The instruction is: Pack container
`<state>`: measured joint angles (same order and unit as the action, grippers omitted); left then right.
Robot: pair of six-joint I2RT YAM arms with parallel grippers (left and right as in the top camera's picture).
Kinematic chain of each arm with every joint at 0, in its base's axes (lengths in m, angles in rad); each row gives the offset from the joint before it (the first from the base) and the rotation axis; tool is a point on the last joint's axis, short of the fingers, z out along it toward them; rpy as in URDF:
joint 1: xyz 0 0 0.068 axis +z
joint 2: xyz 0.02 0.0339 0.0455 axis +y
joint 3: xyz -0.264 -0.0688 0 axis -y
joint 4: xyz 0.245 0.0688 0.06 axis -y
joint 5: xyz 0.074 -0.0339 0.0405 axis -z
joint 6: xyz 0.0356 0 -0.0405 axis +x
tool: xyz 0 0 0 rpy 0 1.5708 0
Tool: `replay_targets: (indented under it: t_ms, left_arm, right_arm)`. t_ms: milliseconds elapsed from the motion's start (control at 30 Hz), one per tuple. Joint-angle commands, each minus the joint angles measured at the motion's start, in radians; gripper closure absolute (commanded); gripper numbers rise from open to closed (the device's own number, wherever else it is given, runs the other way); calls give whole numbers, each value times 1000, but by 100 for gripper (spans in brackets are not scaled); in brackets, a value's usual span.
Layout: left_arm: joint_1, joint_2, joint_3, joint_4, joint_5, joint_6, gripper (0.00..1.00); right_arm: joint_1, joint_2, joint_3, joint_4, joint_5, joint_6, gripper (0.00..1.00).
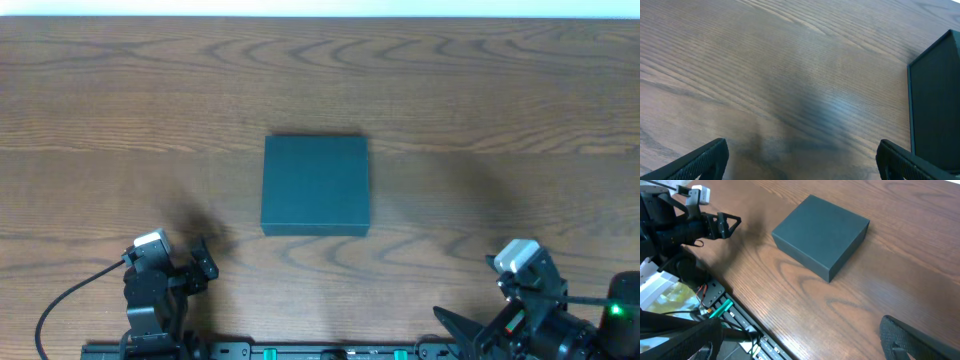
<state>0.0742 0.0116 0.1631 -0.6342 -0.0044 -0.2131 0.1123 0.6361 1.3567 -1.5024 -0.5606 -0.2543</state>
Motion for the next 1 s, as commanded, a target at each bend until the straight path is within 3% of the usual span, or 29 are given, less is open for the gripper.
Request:
replay_targets:
  t_ms: [0, 800, 967]
  left_arm:
    - [-5, -8, -10, 2, -6, -4, 5]
    - [-5, -8, -10, 2, -6, -4, 5]
    - [-5, -8, -10, 2, -6, -4, 5]
  right_arm:
    - [-8, -3, 5, -1, -3, -5, 1]
    - [-7, -3, 5, -2, -3, -5, 1]
    - [-7, -18, -35, 95, 66, -96, 1]
